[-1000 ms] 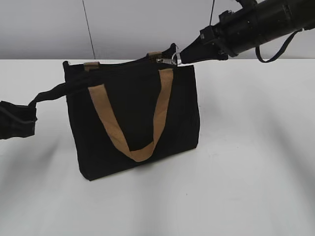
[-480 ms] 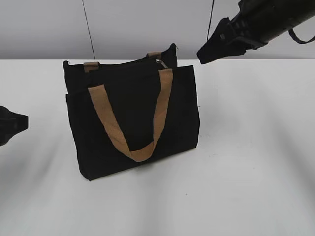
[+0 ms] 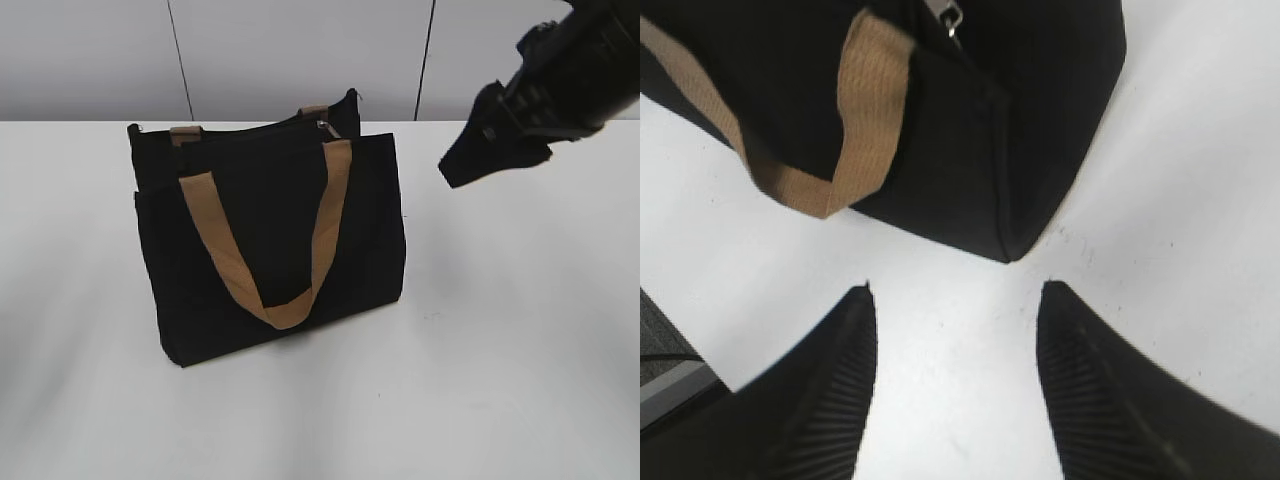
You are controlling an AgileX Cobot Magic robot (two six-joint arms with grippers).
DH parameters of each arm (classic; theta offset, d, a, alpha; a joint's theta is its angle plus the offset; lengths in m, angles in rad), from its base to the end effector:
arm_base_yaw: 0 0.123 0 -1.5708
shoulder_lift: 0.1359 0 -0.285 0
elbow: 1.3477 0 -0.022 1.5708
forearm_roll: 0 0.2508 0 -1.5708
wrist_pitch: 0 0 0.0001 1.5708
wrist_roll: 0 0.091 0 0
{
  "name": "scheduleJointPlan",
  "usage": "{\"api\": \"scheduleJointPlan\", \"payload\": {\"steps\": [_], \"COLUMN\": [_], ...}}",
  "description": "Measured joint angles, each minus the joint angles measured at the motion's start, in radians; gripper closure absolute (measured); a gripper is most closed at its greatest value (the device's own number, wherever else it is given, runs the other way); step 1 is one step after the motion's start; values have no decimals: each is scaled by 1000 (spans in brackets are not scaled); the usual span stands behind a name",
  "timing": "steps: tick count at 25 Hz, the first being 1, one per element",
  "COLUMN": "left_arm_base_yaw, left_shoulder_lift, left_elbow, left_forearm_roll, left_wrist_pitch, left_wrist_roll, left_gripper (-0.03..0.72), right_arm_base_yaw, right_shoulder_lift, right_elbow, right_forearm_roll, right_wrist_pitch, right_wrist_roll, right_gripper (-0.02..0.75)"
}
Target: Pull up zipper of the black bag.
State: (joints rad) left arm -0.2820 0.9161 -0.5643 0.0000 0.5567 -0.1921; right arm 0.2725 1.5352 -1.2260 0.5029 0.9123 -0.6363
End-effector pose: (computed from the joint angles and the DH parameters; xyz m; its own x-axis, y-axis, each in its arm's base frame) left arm 0.1618 -0.0469 0.2595 -0.7433 0.0166 -0.6687 0.1389 0.9817 -0.1301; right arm 0.2973 0.1191 0.2990 -0.6735 -0.4825 -0.5600 -0.6637 0.7282 0.1708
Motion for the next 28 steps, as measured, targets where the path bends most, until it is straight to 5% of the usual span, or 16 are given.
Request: {"api": "scheduleJointPlan", "payload": {"steps": [18, 28], "left_arm_base_yaw": [-5, -20], "left_shoulder_lift": [-515, -784], "left_elbow": [-25, 9], "left_forearm_roll": [-26, -29], "left_wrist_pitch": [412, 531], "left_wrist_roll": [119, 119], "left_gripper": [201, 201], "right_arm_base_yaw": [0, 0], "right_shoulder_lift": [-845, -1294], "right_elbow": [481, 663], "right_forearm_roll": [-15, -251], "right_wrist_pitch": [0, 143], "right_wrist_roll": [174, 457], "right_gripper": [338, 338]}}
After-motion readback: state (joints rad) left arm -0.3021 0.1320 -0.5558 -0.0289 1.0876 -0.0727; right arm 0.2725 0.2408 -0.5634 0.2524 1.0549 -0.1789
